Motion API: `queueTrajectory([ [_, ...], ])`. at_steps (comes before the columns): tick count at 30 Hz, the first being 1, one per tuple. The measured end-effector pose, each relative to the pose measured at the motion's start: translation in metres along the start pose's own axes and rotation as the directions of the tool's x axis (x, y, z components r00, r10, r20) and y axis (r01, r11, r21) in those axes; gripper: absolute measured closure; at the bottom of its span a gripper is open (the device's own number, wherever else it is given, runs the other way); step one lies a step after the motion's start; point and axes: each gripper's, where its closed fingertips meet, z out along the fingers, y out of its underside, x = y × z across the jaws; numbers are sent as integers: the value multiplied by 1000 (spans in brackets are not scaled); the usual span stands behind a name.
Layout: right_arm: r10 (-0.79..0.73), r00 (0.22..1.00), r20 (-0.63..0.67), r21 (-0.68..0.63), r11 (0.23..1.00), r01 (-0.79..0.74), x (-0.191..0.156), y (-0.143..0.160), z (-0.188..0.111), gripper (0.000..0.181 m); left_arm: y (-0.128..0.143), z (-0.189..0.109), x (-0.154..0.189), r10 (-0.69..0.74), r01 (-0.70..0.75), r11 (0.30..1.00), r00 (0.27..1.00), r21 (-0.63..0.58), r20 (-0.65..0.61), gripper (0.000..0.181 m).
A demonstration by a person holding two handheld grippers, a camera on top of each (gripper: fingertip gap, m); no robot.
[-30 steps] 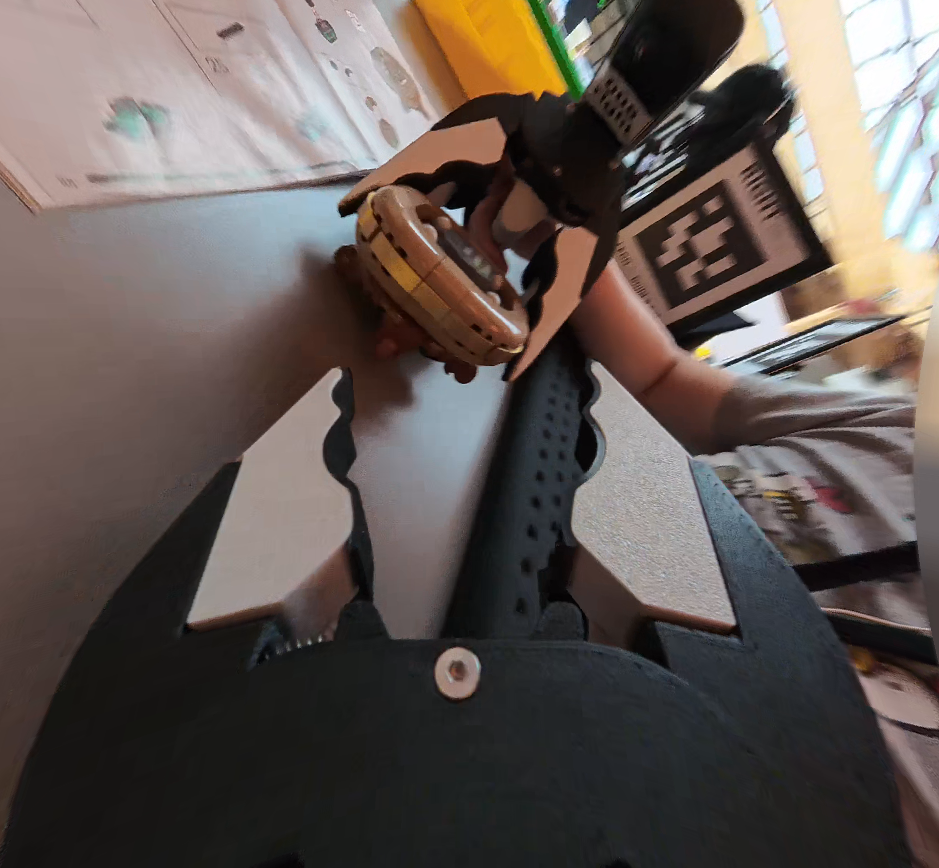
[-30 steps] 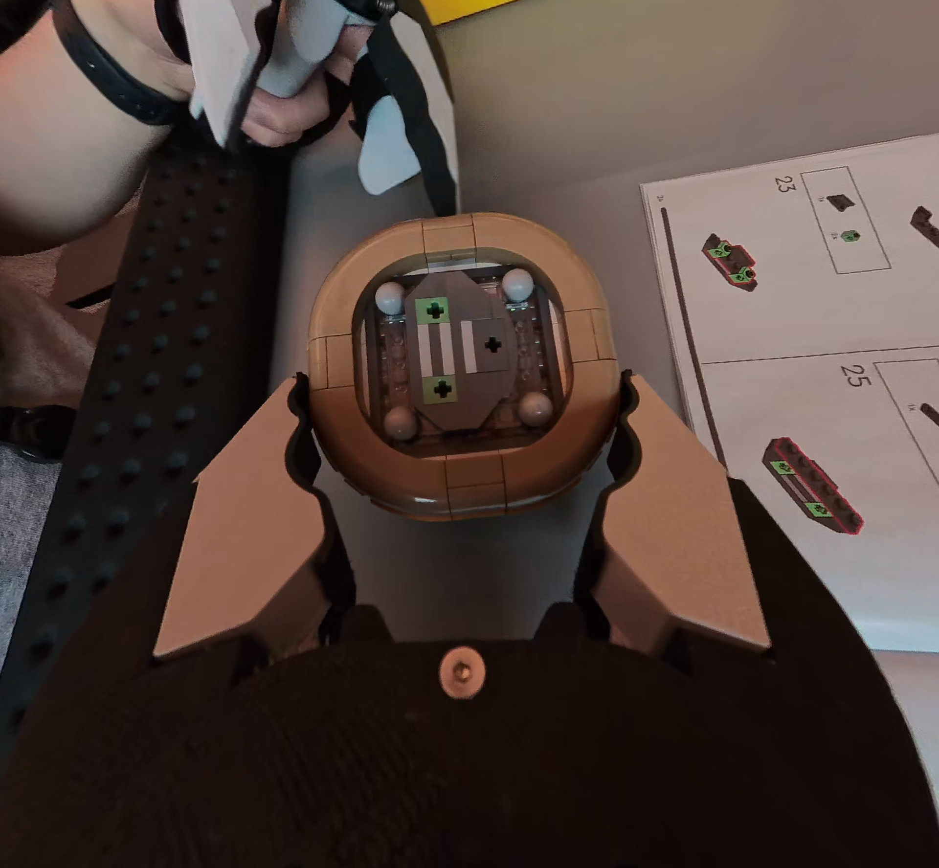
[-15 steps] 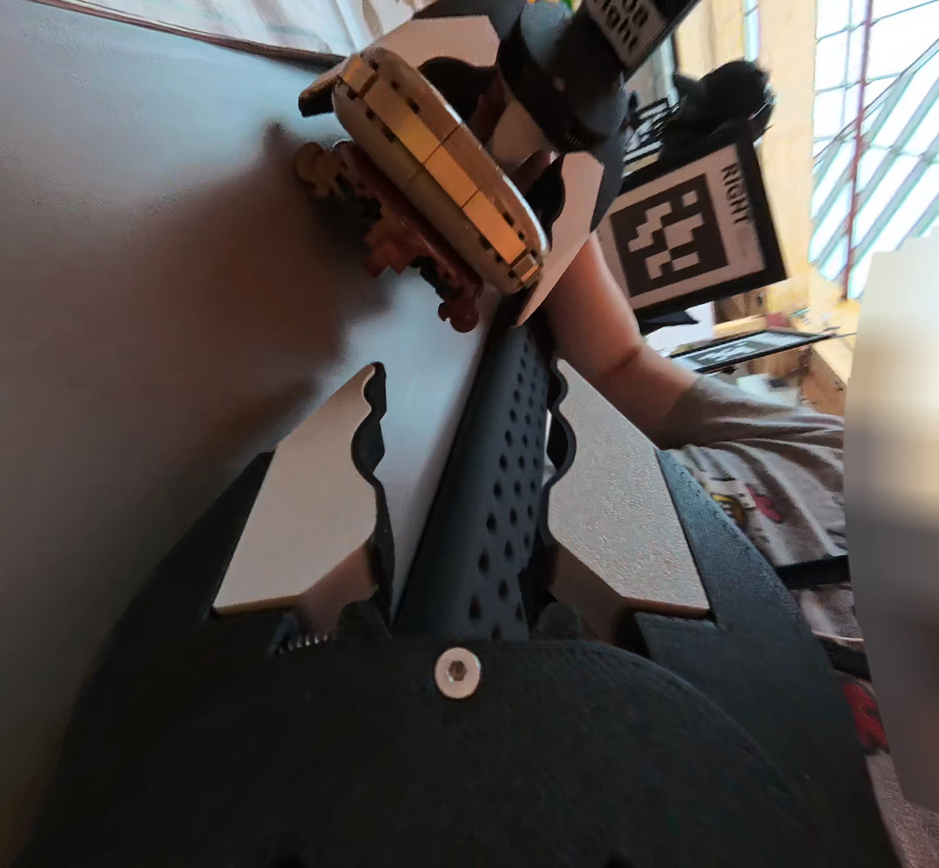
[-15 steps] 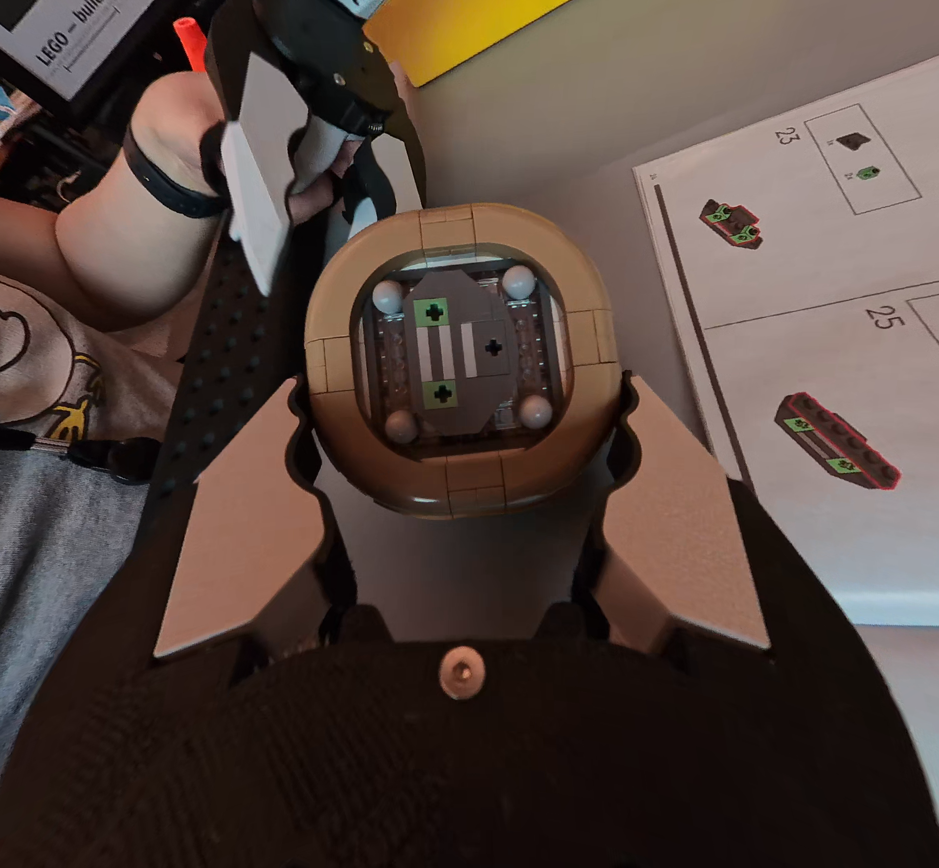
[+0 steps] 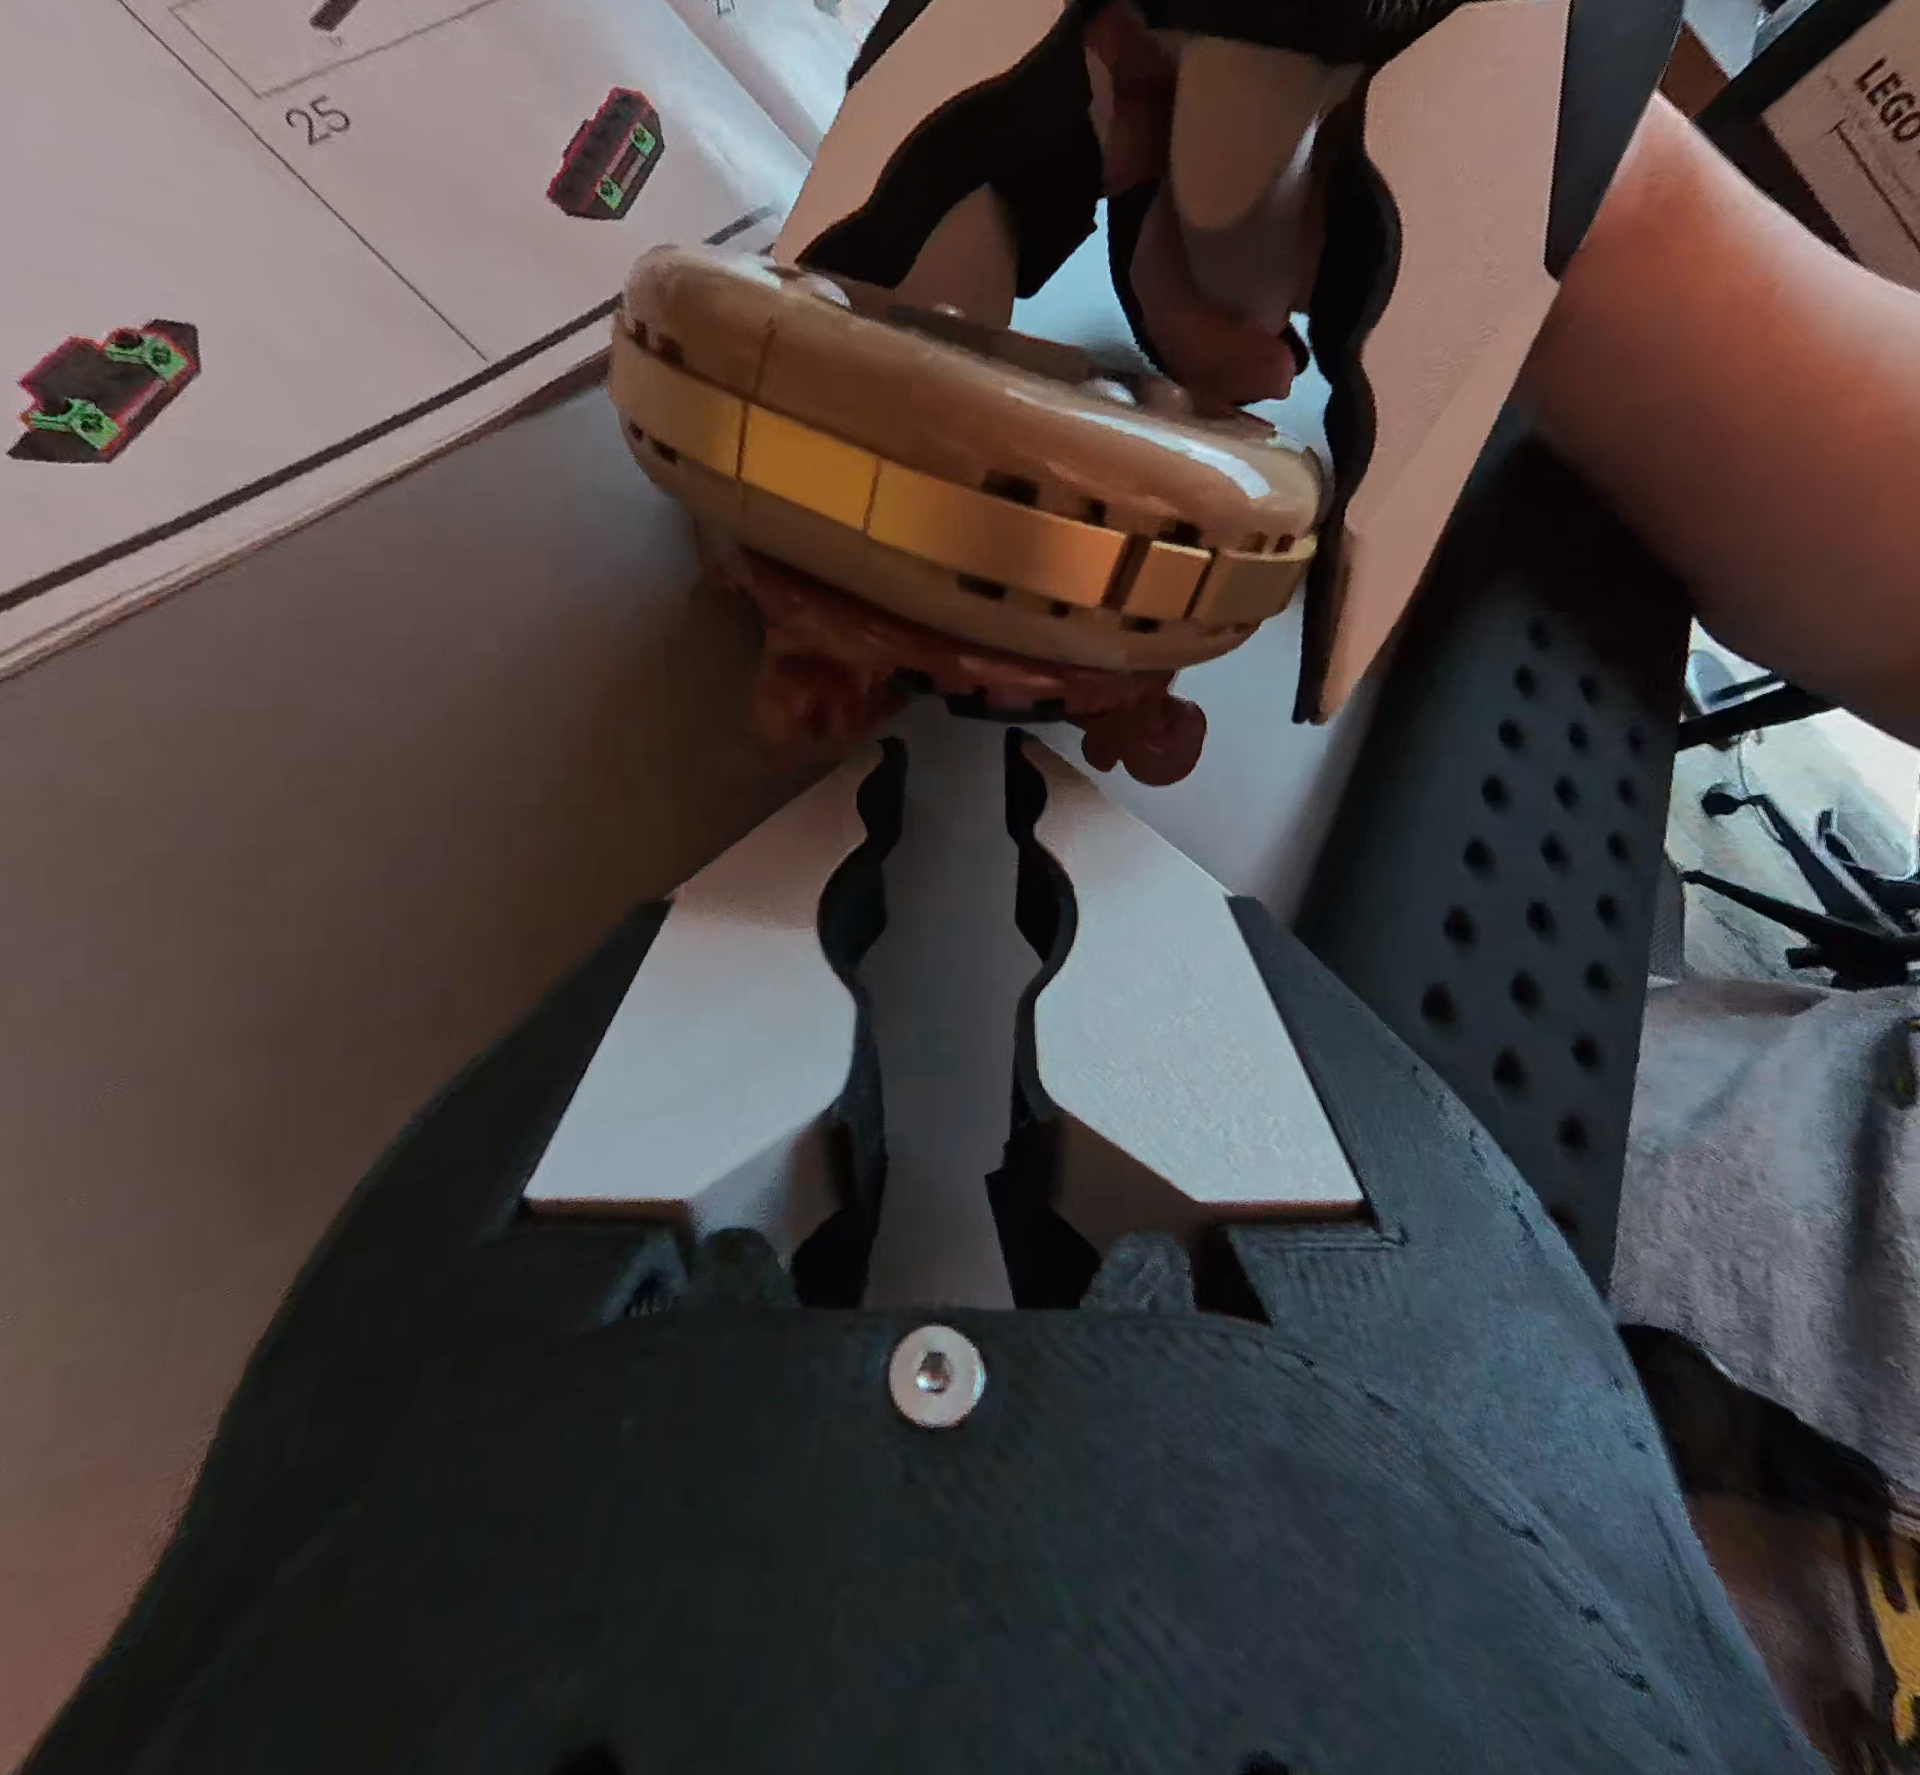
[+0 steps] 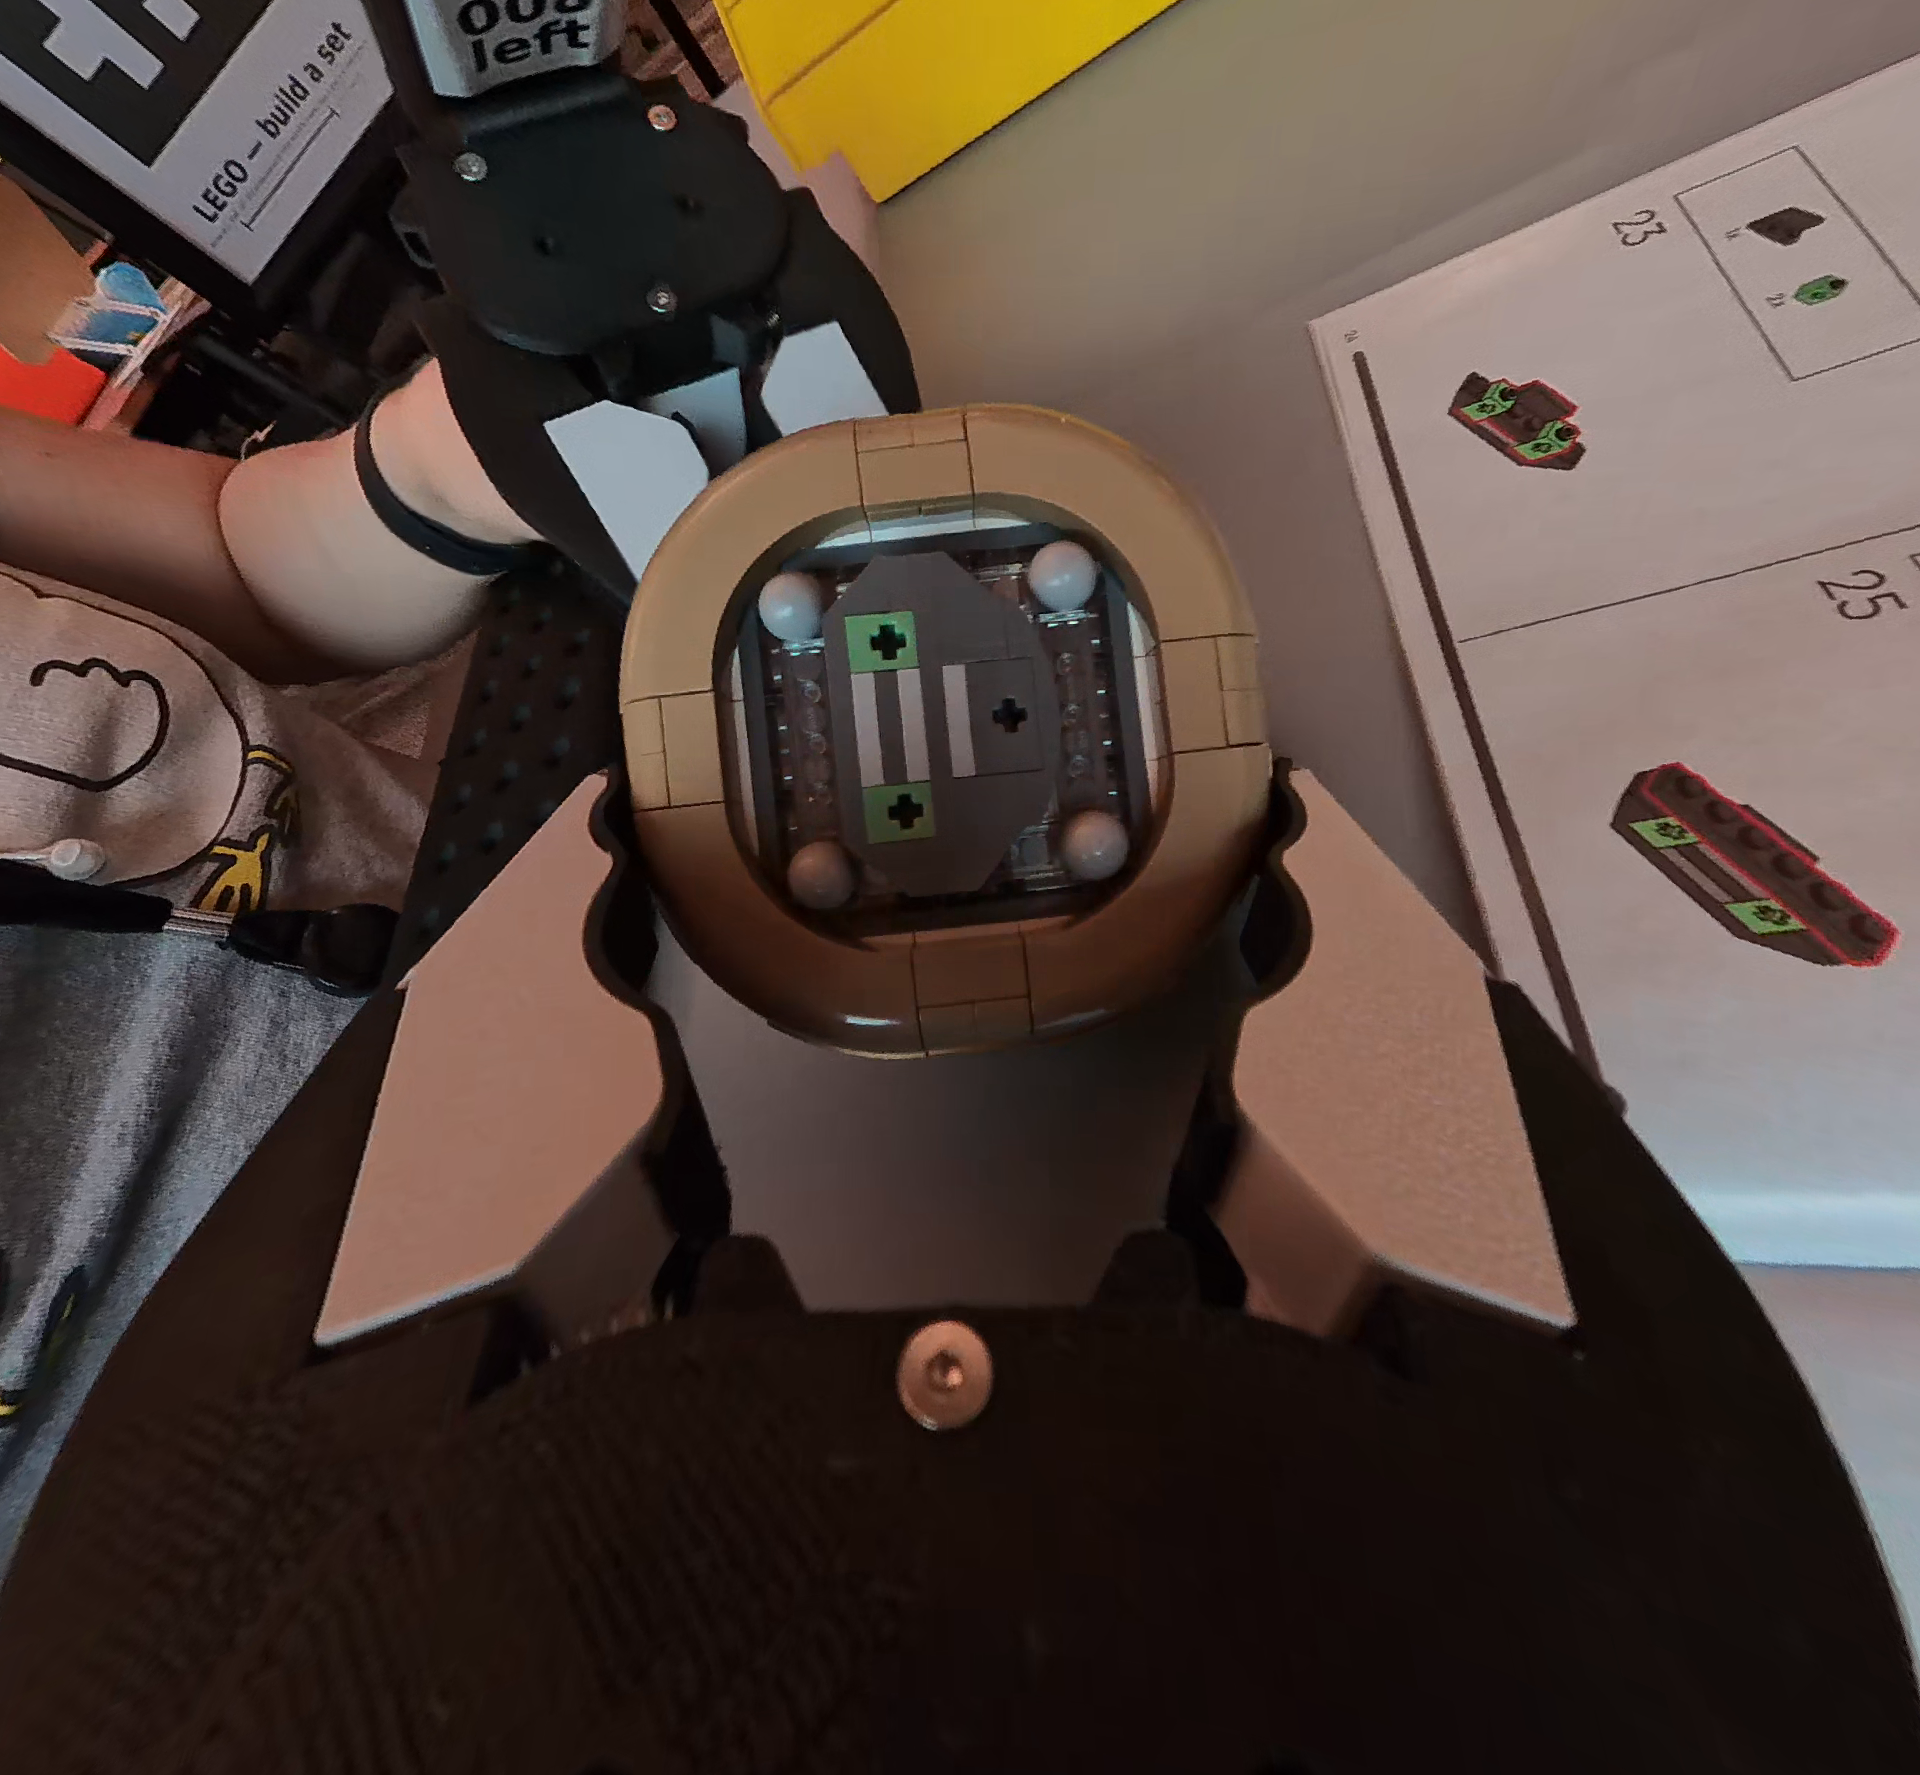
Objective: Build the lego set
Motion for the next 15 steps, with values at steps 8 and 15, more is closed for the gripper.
queueTrajectory([
  [8, 19, 999, 26, 13, 1000, -20, -7, -4, 1, 65, -3, 6, 5, -17, 18, 1000, 999, 7, -41, 171],
  [15, -31, 1000, 3, 85, 996, 31, -28, -36, -5, 65, -32, -12, 10, 97, -101, 980, 995, 172, 31, 174],
])
